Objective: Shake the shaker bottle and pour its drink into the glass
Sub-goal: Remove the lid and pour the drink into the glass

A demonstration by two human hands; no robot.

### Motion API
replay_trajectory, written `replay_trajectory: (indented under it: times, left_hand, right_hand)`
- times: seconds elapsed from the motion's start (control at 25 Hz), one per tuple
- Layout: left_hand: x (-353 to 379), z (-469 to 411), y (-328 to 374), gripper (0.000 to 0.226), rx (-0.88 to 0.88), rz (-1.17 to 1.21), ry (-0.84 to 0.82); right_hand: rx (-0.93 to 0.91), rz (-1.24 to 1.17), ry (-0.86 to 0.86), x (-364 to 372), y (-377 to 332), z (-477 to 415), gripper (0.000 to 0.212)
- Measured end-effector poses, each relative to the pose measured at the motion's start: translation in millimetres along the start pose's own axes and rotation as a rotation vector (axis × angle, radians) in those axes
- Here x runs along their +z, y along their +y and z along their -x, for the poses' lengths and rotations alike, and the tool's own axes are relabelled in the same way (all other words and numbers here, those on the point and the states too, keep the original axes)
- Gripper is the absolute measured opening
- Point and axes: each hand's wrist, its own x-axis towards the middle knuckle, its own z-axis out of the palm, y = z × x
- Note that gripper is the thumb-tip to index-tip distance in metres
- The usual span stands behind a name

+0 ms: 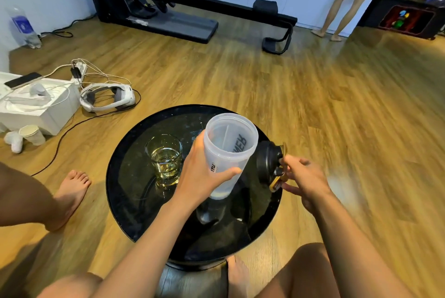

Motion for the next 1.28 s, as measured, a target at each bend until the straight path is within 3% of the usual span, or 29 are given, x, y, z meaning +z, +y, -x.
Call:
replay_trajectory:
  times: [0.12, 0.28, 0.44, 0.52, 0.64, 0.72, 0.88, 1.04, 1.28]
  left_hand:
    - [0, 3, -5, 0.108, -0.007, -0.031, -0.002]
    - [0, 7, -11, 0.101, -0.034, -0.071, -0.007]
    - [-1, 6, -12, 0.091, -0.07, -0.085, -0.018]
    - [-1, 7, -8, 0.088, -0.068, -0.085, 0.01]
    - [-2, 10, 1, 0.085, -0.069, -0.085, 0.066]
    - [-8, 13, 8, 0.087, -0.083, -0.043, 0.122]
    - [-33, 15, 16, 0.094, -0.16, 0.154, 0.161]
    - [-45, 24, 11, 0.085, -0.287, 0.518, 0.107]
    - [-32, 30, 6, 0.073, -0.357, 0.677, 0.154]
  right_hand:
    - [-0.052, 0.213, 0.058, 16, 26, -16, 0.013]
    - [-0.165, 0.651, 0.062, 43, 49, -26, 0.029]
    - [-0.234, 0.863, 0.024, 56, 51, -22, 0.054]
    - [-0.391, 0.869, -0.053, 53, 44, -12, 0.067]
    - [-0.596, 0.556, -0.379, 56, 16, 15, 0.086]
    - [-0.664, 0.379, -0.46, 66, -1, 31, 0.096]
    - [-0.789, 0.318, -0.329, 94, -22, 53, 0.103]
    - [-0.887, 0.596, -0.254, 108, -31, 65, 0.105]
    - [-0.911, 0.858, -0.211, 117, -30, 76, 0.102]
